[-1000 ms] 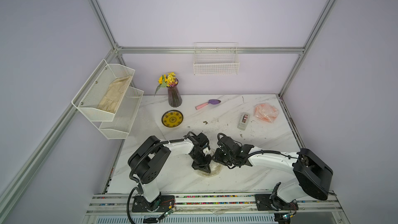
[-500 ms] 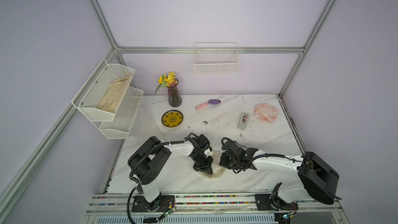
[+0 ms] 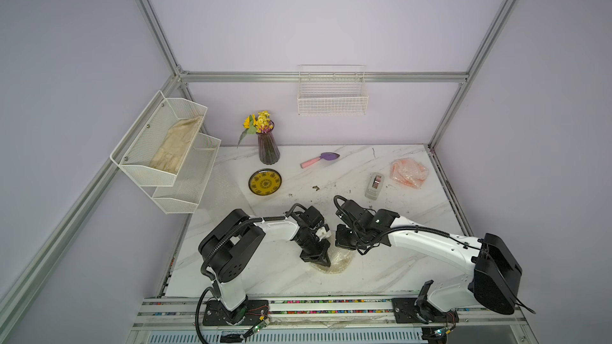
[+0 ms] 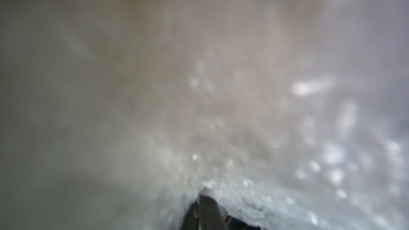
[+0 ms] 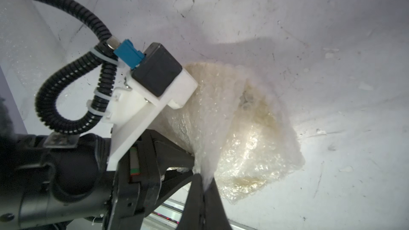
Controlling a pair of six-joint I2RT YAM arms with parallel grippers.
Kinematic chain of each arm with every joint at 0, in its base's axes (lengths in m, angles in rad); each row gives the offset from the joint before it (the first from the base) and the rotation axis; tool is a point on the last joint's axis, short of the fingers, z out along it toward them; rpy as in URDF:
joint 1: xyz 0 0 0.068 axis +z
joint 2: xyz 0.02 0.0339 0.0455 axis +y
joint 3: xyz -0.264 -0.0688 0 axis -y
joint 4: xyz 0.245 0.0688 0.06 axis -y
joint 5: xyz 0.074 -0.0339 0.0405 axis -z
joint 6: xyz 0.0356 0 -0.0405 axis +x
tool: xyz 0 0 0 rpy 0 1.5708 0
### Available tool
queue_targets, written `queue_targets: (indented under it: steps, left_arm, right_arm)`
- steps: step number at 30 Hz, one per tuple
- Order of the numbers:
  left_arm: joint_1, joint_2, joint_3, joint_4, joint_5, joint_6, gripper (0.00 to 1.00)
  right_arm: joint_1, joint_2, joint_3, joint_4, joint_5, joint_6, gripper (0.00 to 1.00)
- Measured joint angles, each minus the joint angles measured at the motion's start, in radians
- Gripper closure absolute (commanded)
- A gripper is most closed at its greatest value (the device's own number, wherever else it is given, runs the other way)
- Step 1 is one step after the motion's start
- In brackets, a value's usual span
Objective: Wrap dinner plates in bubble wrap
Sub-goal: Wrap the plate in the bubble wrap.
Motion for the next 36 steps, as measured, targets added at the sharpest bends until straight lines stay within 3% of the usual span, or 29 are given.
queue_targets:
  steps: [13, 15, 17, 22, 26, 30, 36]
  left_arm:
    - [-0.002, -0.002, -0.006, -0.008, 0.002, -0.007, 1.00]
    - [-0.002, -0.003, -0.007, -0.007, 0.002, -0.008, 1.00]
    - [-0.002, -0.003, -0.007, -0.007, 0.002, -0.008, 1.00]
    - [-0.002, -0.003, -0.007, -0.007, 0.003, -0.009, 1.00]
    - [-0.001, -0.002, -0.007, -0.007, 0.004, -0.009, 1.00]
    - [-0.001, -0.002, -0.007, -0.007, 0.004, -0.009, 1.00]
    - [-0.001, -0.003, -0.009, -0.006, 0.004, -0.011, 1.00]
  right_arm:
    - [-0.017, -0.043, -0.273, 0.164, 0.032, 0.085, 1.00]
    - [-0.017, -0.040, -0.271, 0.164, 0.043, 0.084, 0.83]
    - [-0.017, -0.037, -0.254, 0.135, 0.055, 0.074, 0.75]
    - [-0.014, -0.095, -0.176, -0.047, 0.119, 0.048, 0.71]
    - [-0.015, -0.133, -0.055, -0.187, 0.150, 0.016, 0.83]
    - [-0.016, -0.132, 0.014, -0.123, 0.073, 0.004, 0.93]
    - [-0.016, -0.084, -0.166, 0.136, -0.081, 0.085, 1.00]
